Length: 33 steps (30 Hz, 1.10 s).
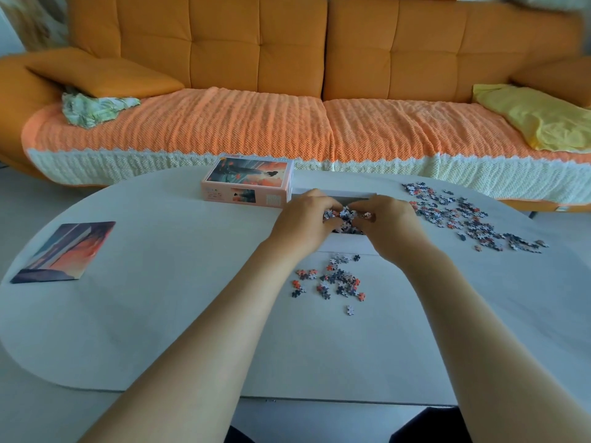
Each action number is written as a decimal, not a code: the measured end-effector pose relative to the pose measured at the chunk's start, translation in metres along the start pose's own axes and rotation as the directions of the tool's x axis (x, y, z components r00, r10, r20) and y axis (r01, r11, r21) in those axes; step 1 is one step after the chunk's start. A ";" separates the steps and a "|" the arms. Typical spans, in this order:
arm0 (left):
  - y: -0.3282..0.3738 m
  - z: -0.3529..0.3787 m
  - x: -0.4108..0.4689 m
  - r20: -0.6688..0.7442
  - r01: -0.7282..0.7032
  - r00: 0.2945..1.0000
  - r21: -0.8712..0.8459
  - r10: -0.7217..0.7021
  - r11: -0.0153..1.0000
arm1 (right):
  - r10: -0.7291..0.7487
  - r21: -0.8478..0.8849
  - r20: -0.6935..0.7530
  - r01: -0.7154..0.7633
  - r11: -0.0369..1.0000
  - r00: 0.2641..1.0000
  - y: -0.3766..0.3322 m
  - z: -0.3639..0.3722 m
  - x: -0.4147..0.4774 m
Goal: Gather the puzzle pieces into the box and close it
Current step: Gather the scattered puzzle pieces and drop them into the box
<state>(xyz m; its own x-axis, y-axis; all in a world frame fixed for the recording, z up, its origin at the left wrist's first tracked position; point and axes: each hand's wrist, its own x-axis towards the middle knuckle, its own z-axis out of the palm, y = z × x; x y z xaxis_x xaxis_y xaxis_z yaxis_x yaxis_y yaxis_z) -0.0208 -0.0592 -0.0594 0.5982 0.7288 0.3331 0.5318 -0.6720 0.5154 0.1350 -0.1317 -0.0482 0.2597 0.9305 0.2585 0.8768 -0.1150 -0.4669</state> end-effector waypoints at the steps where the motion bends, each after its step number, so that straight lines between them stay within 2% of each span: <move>1: -0.001 0.000 -0.001 -0.020 -0.015 1.000 0.035 0.016 0.999 | 0.010 0.004 -0.012 -0.010 1.000 1.000 0.002 0.000 0.001; 5: -0.008 -0.004 -0.006 -0.030 -0.058 0.998 0.123 0.062 0.991 | -0.016 0.003 -0.070 0.016 1.000 0.997 -0.002 -0.001 -0.002; 9: -0.008 -0.004 -0.013 0.107 -0.090 0.991 0.145 0.075 0.985 | -0.057 -0.080 0.132 0.068 0.995 0.990 -0.006 0.001 -0.013; 11: -0.007 -0.006 -0.017 0.138 -0.105 0.987 0.140 0.085 0.985 | -0.054 -0.106 0.173 0.073 0.992 0.983 -0.005 0.000 -0.016; 13: -0.008 -0.009 -0.022 0.126 -0.128 0.986 0.131 0.112 0.983 | -0.104 -0.082 0.139 0.116 0.990 0.985 -0.003 -0.002 -0.019; 17: -0.011 -0.018 -0.037 0.008 -0.145 0.989 0.095 0.145 0.985 | -0.244 -0.017 -0.009 0.244 0.970 0.970 -0.011 -0.008 -0.032; 19: -0.012 -0.024 -0.047 -0.031 -0.181 0.982 0.103 0.185 0.978 | -0.252 0.009 0.026 0.252 0.968 0.967 -0.018 -0.010 -0.040; 23: -0.012 -0.034 -0.061 -0.033 -0.282 0.953 0.275 0.302 0.919 | -0.215 -0.074 0.207 0.234 0.969 0.954 -0.019 -0.001 -0.052; 24: -0.009 -0.037 -0.066 0.004 -0.265 0.962 0.261 0.273 0.928 | -0.206 -0.105 0.246 0.237 0.966 0.947 -0.017 0.002 -0.053; 26: -0.007 -0.037 -0.076 0.148 -0.142 0.982 0.198 0.114 0.970 | -0.179 -0.151 0.310 0.234 0.960 0.934 -0.014 0.009 -0.057; 28: -0.009 -0.034 -0.083 0.290 -0.023 0.956 0.184 -0.032 0.983 | -0.167 -0.158 0.353 0.235 0.959 0.921 -0.014 0.013 -0.059; 30: -0.012 -0.029 -0.086 0.354 0.015 0.933 0.143 -0.066 0.990 | -0.174 -0.136 0.374 0.239 0.962 0.911 -0.016 0.012 -0.061; 33: -0.011 -0.025 -0.085 0.361 0.015 0.931 0.096 -0.049 0.995 | -0.149 -0.095 0.381 0.199 0.975 0.913 -0.016 0.004 -0.062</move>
<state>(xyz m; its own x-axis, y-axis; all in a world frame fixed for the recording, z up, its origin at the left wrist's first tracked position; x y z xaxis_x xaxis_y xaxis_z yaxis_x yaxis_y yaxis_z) -0.0925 -0.1108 -0.0741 0.7472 0.6646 0.0002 0.5961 -0.6703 0.4419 0.1033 -0.1865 -0.0603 -0.0475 0.9987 -0.0164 0.9454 0.0396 -0.3234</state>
